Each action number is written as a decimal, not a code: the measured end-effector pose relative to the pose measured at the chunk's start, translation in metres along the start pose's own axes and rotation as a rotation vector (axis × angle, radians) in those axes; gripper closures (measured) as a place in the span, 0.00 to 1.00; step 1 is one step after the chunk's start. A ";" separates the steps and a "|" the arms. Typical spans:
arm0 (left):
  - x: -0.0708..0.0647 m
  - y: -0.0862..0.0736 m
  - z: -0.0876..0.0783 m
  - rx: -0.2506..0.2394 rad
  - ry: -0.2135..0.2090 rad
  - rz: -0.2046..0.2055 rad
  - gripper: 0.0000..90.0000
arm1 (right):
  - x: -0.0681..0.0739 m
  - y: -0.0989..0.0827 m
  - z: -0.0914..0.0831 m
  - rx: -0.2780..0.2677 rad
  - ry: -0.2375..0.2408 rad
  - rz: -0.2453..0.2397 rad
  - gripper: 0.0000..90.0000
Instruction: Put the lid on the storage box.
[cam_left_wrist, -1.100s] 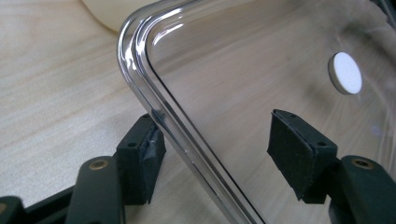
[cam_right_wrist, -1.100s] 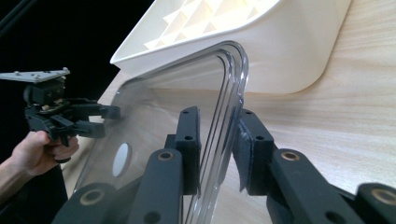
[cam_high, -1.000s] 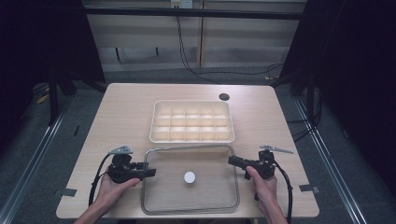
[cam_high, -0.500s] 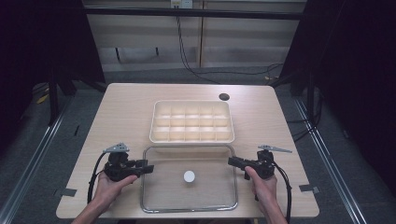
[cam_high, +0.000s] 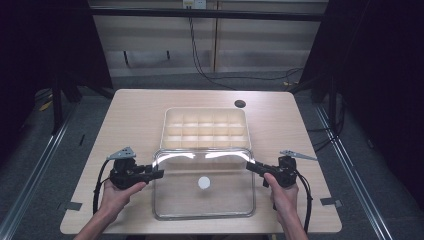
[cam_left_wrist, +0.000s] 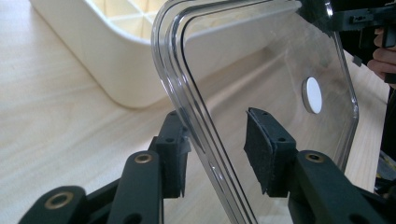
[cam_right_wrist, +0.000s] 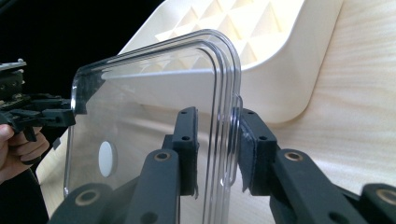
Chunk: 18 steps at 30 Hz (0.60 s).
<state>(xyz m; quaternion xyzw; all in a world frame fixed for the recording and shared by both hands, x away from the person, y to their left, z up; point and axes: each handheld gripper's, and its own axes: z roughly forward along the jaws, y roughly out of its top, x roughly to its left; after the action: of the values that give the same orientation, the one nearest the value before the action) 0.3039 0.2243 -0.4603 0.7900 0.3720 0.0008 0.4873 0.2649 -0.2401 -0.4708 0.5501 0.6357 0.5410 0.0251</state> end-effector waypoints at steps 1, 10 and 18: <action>0.001 0.001 0.000 0.005 -0.006 -0.002 0.67 | 0.000 0.001 -0.001 -0.004 0.000 0.001 0.79; -0.001 0.008 -0.003 -0.020 -0.019 0.004 0.71 | 0.005 0.008 -0.006 -0.019 -0.005 -0.035 0.80; -0.001 0.010 -0.010 -0.038 -0.024 0.013 0.74 | 0.009 0.011 -0.009 -0.028 0.004 -0.047 0.81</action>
<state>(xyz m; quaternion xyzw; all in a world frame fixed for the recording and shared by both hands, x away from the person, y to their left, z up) 0.3058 0.2285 -0.4468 0.7829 0.3611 0.0015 0.5066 0.2631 -0.2418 -0.4542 0.5335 0.6411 0.5499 0.0443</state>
